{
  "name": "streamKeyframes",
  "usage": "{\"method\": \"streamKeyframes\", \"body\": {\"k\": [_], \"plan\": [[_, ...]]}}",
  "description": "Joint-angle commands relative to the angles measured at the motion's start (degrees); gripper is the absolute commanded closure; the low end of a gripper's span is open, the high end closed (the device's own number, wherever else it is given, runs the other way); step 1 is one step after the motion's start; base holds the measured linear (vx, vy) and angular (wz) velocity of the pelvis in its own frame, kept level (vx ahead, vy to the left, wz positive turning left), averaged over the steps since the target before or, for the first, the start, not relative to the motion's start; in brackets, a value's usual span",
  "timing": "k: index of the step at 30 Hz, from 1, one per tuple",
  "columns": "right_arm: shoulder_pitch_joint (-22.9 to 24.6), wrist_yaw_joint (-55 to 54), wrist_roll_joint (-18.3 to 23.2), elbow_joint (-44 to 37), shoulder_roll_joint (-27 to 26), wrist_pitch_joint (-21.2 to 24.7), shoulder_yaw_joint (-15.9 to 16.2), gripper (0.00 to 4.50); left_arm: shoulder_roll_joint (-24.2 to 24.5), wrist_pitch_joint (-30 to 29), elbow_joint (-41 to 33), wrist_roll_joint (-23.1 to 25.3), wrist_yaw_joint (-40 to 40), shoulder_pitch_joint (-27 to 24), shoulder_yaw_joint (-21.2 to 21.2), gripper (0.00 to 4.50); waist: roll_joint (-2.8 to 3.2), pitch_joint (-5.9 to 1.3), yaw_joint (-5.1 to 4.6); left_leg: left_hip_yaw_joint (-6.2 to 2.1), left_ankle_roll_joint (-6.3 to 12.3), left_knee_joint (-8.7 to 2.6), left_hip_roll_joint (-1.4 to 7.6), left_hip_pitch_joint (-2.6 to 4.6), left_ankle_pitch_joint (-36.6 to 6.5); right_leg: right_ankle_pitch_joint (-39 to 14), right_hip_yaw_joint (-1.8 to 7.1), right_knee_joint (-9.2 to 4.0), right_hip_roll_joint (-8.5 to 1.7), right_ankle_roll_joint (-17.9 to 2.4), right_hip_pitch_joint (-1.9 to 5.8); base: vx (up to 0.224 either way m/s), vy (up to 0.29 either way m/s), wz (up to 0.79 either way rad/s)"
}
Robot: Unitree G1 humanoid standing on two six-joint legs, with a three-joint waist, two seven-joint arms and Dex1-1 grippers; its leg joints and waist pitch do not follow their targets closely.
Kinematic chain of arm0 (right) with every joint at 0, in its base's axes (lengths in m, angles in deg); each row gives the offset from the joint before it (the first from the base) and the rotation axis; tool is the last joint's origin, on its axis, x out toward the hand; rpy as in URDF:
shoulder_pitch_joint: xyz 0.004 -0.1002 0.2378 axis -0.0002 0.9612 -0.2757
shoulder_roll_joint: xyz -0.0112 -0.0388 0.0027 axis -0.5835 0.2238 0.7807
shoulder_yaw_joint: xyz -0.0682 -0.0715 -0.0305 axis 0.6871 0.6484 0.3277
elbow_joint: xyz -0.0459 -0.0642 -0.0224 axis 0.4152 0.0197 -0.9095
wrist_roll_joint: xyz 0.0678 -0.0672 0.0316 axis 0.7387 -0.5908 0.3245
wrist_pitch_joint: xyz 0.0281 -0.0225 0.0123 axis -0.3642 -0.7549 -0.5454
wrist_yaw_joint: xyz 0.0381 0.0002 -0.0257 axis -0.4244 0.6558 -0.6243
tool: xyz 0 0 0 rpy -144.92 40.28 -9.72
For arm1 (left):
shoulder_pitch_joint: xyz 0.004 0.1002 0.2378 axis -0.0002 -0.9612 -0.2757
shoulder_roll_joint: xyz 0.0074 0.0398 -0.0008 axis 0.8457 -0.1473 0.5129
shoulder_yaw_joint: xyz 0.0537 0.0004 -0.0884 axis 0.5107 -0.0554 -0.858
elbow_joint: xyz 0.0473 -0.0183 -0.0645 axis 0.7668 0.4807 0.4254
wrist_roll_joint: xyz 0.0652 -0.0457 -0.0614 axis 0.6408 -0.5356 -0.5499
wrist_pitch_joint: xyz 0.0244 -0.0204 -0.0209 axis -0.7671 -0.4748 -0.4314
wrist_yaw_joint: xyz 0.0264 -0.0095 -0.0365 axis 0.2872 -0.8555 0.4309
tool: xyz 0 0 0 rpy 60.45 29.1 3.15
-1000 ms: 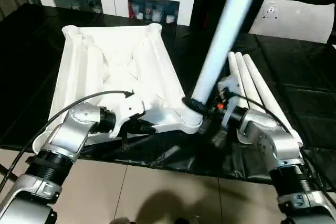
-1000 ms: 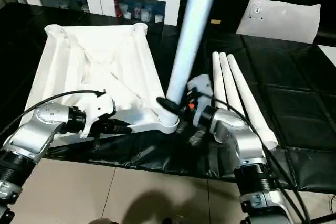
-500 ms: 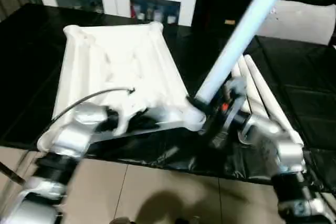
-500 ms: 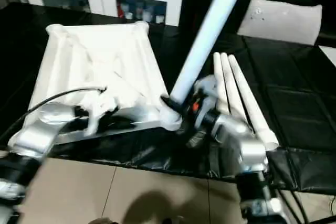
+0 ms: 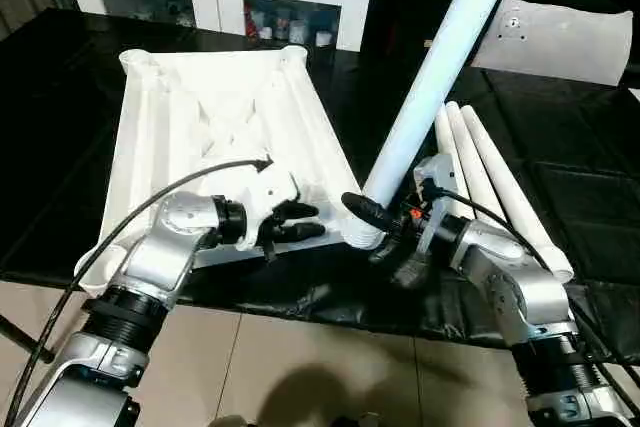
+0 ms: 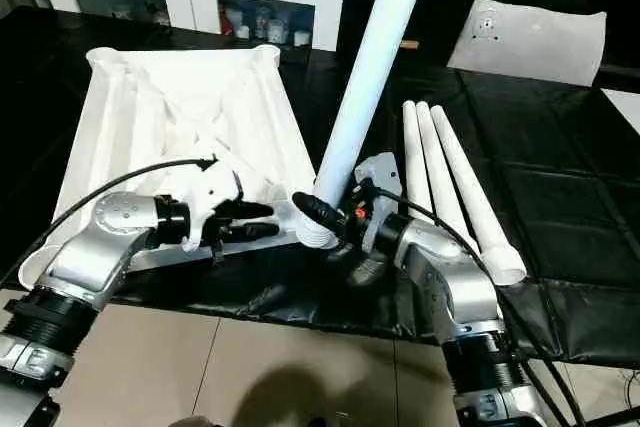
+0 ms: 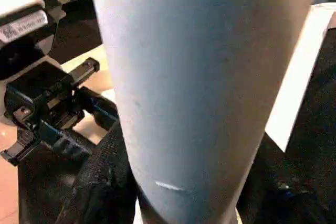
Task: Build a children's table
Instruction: Insert table leg to table base
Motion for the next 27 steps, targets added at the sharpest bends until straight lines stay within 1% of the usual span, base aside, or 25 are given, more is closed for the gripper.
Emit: {"method": "streamKeyframes", "body": {"k": [1,2,3,4,7,8,9,10,11,12,13,14,15,16,19,20,21,23,24,25,27], "plan": [[-0.52,-0.59,-0.12,-1.92,0.54,0.58,-0.91,2.55,0.08,-1.48,-1.18,0.02,-0.84,0.69,0.85,2.94,0.43,-4.3,0.16,-2.13,5.58,-4.39,6.27,-0.16,3.38,-8.76,4.91,-3.81,-7.36,-10.76,4.01,0.0,0.0,0.0],[-0.63,-0.79,-0.08,-2.26,0.59,0.7,-1.08,2.55,0.11,-2.1,-1.59,-0.41,-1.56,0.54,0.97,2.94,0.49,-4.3,0.16,-2.11,5.57,-4.37,6.26,-0.17,3.41,-8.62,4.92,-3.82,-7.35,-10.83,4.01,0.0,0.0,0.0],[-0.91,-1.16,0.23,-3.21,0.82,0.96,-1.6,2.55,0.32,-2.21,-1.27,0.42,-1.38,0.58,1.62,2.94,0.57,-4.29,0.16,-2.11,5.55,-4.38,6.25,-0.15,3.42,-8.42,4.92,-3.86,-7.34,-10.93,3.99,0.0,0.0,0.0],[-0.97,-1.22,0.29,-3.36,0.86,0.99,-1.69,2.55,0.37,-2.11,-1.04,0.74,-1.16,0.65,1.76,2.94,0.49,-4.3,0.17,-2.15,5.55,-4.4,6.26,-0.16,3.53,-8.23,4.92,-3.8,-7.27,-10.87,4.03,0.0,0.0,0.0],[-1.23,-1.61,0.75,-4.63,1.27,1.51,-2.25,2.55,0.31,-2.24,1.07,2.05,0.5,1.45,1.98,2.94,0.52,-4.37,0.16,-2.17,5.77,-4.36,6.28,-0.12,3.66,-7.69,4.91,-3.71,-7.27,-10.73,4.03,0.0,0.0,0.0],[-1.4,-1.84,1.0,-5.46,1.59,1.73,-2.59,2.55,0.18,-2.49,1.92,1.74,0.57,1.86,1.72,2.94,0.71,-4.32,0.22,-2.2,5.74,-4.35,6.22,-0.16,3.54,-7.83,4.9,-3.75,-7.28,-10.73,4.06,0.0,0.0,0.0],[-1.44,-1.91,1.04,-5.67,1.66,1.81,-2.66,2.55,0.15,-2.73,2.01,1.55,0.46,1.91,1.64,3.12,0.63,-4.37,0.21,-2.18,5.57,-4.37,6.21,-0.1,3.26,-8.15,4.91,-3.84,-7.27,-10.57,4.08,0.0,0.0,0.0],[-1.45,-1.97,1.06,-5.9,1.69,1.83,-2.7,2.55,0.16,-2.69,2.05,1.47,0.4,1.93,1.6,3.22,0.75,-4.38,0.29,-2.24,5.44,-4.39,6.24,-0.13,3.41,-8.0,4.89,-3.78,-7.31,-10.67,4.13,0.0,0.0,0.0],[-1.46,-2.05,1.15,-6.14,1.72,1.93,-2.78,2.55,0.15,-2.74,2.13,1.35,0.25,1.97,1.52,3.29,0.73,-4.42,0.28,-2.22,5.4,-4.36,6.25,-0.13,3.47,-7.77,4.9,-3.78,-7.32,-10.74,4.12,0.0,0.0,0.0],[-1.47,-2.16,1.32,-6.54,1.77,2.17,-2.91,2.55,0.23,-3.32,2.38,1.32,0.06,2.1,1.52,3.29,0.88,-4.44,0.28,-2.23,5.32,-4.35,6.26,-0.12,3.34,-7.65,4.87,-3.76,-7.32,-11.04,4.11,0.0,0.0,0.0],[-1.46,-2.27,1.44,-6.88,1.83,2.38,-2.98,2.55,0.39,-3.64,2.63,1.52,-0.03,2.25,1.63,3.42,0.86,-4.48,0.25,-2.22,5.28,-4.34,6.28,-0.14,3.41,-7.34,4.88,-3.72,-7.32,-11.18,4.15,0.0,0.0,0.0],[-1.45,-2.36,1.5,-7.09,1.88,2.47,-3.06,2.55,0.59,-3.7,2.96,1.72,-0.3,2.41,1.84,3.42,0.84,-4.48,0.26,-2.22,5.27,-4.34,6.29,-0.11,3.44,-7.14,4.87,-3.72,-7.3,-11.28,4.12,0.0,0.0,0.0],[-1.37,-2.45,1.46,-7.18,1.9,2.43,-3.09,2.55,0.77,-3.78,3.15,1.77,-0.69,2.48,2.02,3.68,0.97,-4.48,0.3,-2.23,5.24,-4.32,6.22,-0.12,3.45,-7.01,4.87,-3.72,-7.28,-11.25,4.12,0.0,0.0,0.0],[-1.28,-2.56,1.43,-7.3,1.91,2.45,-3.08,2.55,0.92,-3.76,3.25,1.72,-0.92,2.51,2.19,3.68,0.89,-4.49,0.27,-2.28,5.14,-4.37,6.29,-0.16,3.34,-6.87,4.88,-3.71,-7.36,-11.27,4.2,0.0,0.0,0.0],[-0.89,-2.63,1.11,-7.54,1.93,2.46,-3.05,2.55,1.65,-4.72,2.94,1.52,-2.68,2.46,3.1,3.77,0.91,-4.48,0.26,-2.27,4.9,-4.4,6.31,-0.11,2.99,-7.01,4.91,-3.68,-7.36,-11.25,4.17,0.0,0.0,0.0],[-0.84,-2.68,1.02,-7.54,1.89,2.44,-2.99,2.55,1.9,-4.82,2.69,1.5,-3.2,2.36,3.36,4.01,1.05,-4.48,0.28,-2.27,4.82,-4.4,6.28,-0.08,2.98,-6.9,4.91,-3.66,-7.35,-11.37,4.15,0.0,0.0,0.0],[-0.83,-2.72,0.98,-7.51,1.87,2.41,-2.94,2.55,2.04,-4.85,2.57,1.49,-3.49,2.3,3.49,4.12,0.98,-4.48,0.24,-2.25,4.71,-4.41,6.29,-0.08,2.87,-6.85,4.93,-3.65,-7.31,-11.49,4.14,0.0,0.0,0.0],[-0.78,-2.75,0.85,-7.34,1.89,2.28,-2.79,2.55,2.32,-5.16,2.38,1.78,-3.69,2.27,3.85,4.14,1.07,-4.45,0.32,-2.24,4.58,-4.42,6.31,-0.09,2.74,-6.86,4.93,-3.69,-7.38,-11.68,4.17,0.0,0.0,0.0],[-0.78,-2.81,0.69,-7.18,1.94,2.11,-2.71,2.55,2.45,-5.07,2.31,1.96,-3.72,2.24,3.99,4.23,1.08,-4.52,0.36,-2.24,4.54,-4.4,6.3,-0.12,3.03,-6.43,4.94,-3.6,-7.38,-11.7,4.24,0.0,0.0,0.0],[-0.78,-2.84,0.66,-7.15,1.96,2.07,-2.68,2.55,2.48,-5.03,2.31,2.0,-3.74,2.24,4.02,4.23,1.04,-4.58,0.33,-2.29,4.58,-4.39,6.35,-0.14,3.61,-5.41,4.92,-3.43,-7.36,-11.91,4.28,0.0,0.0,0.0],[-0.8,-2.89,0.55,-6.78,1.99,1.86,-2.74,2.55,2.68,-4.86,2.38,2.38,-3.87,2.26,4.33,4.5,1.04,-4.55,0.29,-2.29,4.86,-4.37,6.38,-0.08,3.78,-4.61,4.93,-3.38,-7.36,-12.24,4.19,0.0,0.0,0.0]]}}
